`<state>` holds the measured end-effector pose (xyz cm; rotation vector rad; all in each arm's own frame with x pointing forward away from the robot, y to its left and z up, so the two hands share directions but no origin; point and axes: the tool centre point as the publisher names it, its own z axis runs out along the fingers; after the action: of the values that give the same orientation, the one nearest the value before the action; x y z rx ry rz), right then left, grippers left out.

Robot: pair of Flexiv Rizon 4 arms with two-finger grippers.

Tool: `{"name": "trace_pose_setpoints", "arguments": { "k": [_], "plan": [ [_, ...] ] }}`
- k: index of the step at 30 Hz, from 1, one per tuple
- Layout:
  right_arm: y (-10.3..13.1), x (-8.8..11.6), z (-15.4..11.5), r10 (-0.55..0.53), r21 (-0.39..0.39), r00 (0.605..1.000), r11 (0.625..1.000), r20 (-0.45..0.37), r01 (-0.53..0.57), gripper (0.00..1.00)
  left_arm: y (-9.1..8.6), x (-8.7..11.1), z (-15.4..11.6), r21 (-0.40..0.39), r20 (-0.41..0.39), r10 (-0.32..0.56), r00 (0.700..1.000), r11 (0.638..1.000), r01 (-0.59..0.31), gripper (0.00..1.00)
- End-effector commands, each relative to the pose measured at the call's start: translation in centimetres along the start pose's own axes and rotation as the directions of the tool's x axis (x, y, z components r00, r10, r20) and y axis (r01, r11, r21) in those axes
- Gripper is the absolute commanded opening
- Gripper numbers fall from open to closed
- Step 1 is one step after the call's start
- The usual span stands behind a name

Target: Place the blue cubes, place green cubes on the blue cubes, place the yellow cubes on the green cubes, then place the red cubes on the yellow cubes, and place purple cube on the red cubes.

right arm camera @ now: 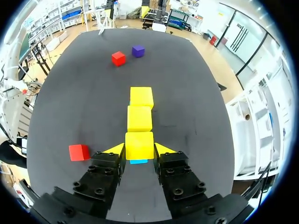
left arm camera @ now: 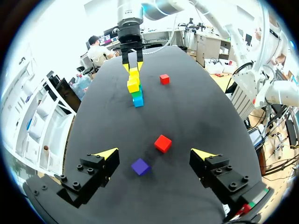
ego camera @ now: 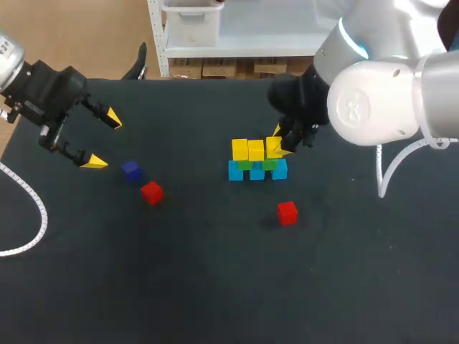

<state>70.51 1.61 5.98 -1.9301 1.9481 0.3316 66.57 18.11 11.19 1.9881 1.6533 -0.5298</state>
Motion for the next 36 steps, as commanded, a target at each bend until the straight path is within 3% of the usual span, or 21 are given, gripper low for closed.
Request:
{"name": "trace_pose_setpoints", "arguments": {
  "k": [1,36],
  "plan": [
    [-0.04,-0.02,0.13,0.000,-0.004,1.000,1.000,0.002,0.000,0.00,0.15,0.12,0.05,0.002,0.002,0.003,1.000,1.000,-0.003,1.00],
    [0.32,-0.22,0.45,-0.005,-0.013,1.000,1.000,0.004,0.005,0.01,0.15,0.12,0.05,0.002,0.002,0.003,1.000,1.000,-0.003,1.00]
  ]
}}
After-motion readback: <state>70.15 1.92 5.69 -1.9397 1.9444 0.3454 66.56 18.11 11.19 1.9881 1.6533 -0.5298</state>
